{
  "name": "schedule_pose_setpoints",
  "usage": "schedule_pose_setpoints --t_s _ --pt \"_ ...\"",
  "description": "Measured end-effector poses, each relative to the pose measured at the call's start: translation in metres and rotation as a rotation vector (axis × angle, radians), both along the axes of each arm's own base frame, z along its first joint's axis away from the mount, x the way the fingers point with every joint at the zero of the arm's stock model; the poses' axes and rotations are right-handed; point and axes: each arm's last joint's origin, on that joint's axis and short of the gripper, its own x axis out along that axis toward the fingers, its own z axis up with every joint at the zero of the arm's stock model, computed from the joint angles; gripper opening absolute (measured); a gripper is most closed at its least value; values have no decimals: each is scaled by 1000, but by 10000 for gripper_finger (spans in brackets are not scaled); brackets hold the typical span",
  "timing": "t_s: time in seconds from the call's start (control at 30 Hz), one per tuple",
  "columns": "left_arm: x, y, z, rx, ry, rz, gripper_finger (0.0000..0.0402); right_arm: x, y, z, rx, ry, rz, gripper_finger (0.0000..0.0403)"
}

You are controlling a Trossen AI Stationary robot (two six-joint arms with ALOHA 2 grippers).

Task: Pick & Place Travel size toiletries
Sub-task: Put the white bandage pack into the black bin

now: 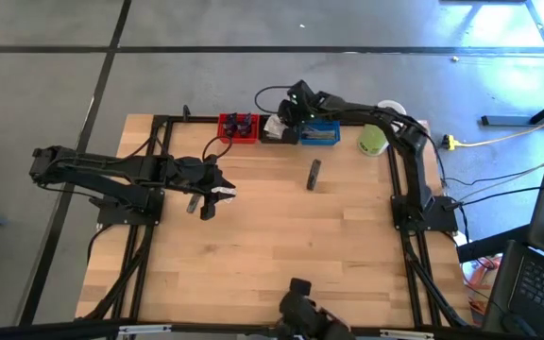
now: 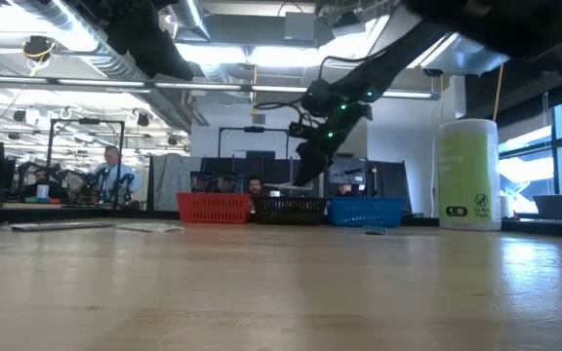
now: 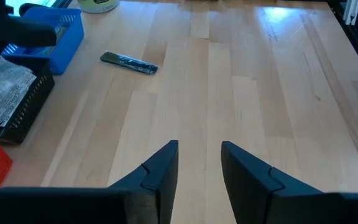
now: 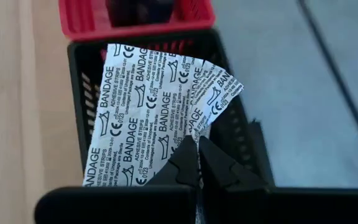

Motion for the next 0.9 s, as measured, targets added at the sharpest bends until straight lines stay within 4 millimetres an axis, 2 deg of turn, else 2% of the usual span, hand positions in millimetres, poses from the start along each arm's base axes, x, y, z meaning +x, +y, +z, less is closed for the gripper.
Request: schedule_pose_setpoints --t_s 0.17,0.37,0.7,0.9 --pt "0 0 0 0 0 0 115 9 -10 -2 56 93 -16 0" --pt "0 0 0 0 0 0 114 9 -13 -13 72 153 -34 9" --pt "0 0 0 0 0 0 114 9 -14 -12 43 170 -52 73" --pt "0 0 0 0 0 0 114 7 -12 -8 37 176 -39 128"
